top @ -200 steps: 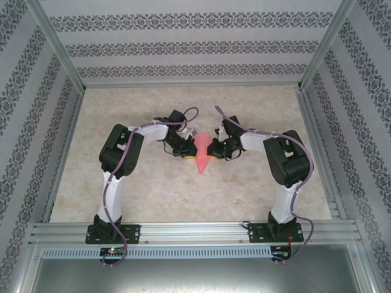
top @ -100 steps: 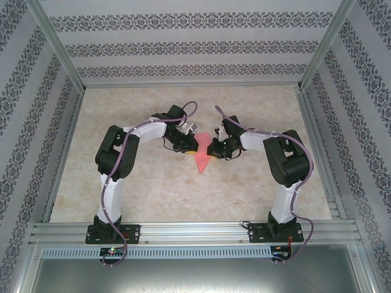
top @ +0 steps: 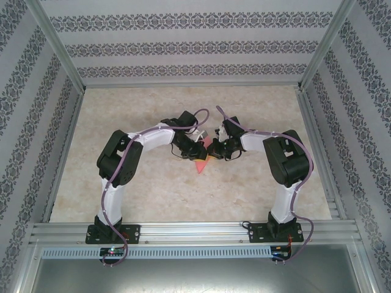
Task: Fold a paper plane with a square sheet of paper (pick it up from the middle)
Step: Third fold the triangle at the center of the table.
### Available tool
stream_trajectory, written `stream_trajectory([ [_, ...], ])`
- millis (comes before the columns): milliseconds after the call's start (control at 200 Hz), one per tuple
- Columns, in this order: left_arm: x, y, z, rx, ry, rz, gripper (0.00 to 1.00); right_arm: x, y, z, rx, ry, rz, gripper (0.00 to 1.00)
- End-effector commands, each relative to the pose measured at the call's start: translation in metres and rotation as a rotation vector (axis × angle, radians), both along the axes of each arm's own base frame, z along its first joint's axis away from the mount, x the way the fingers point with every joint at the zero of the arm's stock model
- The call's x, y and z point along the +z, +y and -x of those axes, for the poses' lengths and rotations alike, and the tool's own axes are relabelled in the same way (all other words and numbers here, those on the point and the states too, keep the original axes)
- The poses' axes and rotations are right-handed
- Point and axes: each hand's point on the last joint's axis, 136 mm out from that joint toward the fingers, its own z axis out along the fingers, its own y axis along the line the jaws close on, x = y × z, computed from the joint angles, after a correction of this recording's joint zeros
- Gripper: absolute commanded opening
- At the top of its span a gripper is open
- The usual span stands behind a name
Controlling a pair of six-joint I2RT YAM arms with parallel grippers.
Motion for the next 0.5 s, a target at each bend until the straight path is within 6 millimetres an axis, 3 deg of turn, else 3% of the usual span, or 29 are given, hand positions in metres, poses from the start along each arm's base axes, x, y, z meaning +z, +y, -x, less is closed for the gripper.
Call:
stream_trajectory([
  [0,-0.006,-0.001,0.007,-0.003,-0.012,-0.026,0.14,-0.024,-0.005,0.020,-0.002,0.096,0.021,0.08],
  [495,-0.035,0.006,0.015,-0.013,0.002,-0.081,0.14,-0.024,-0.009,0.022,-0.003,0.100,0.019,0.07],
])
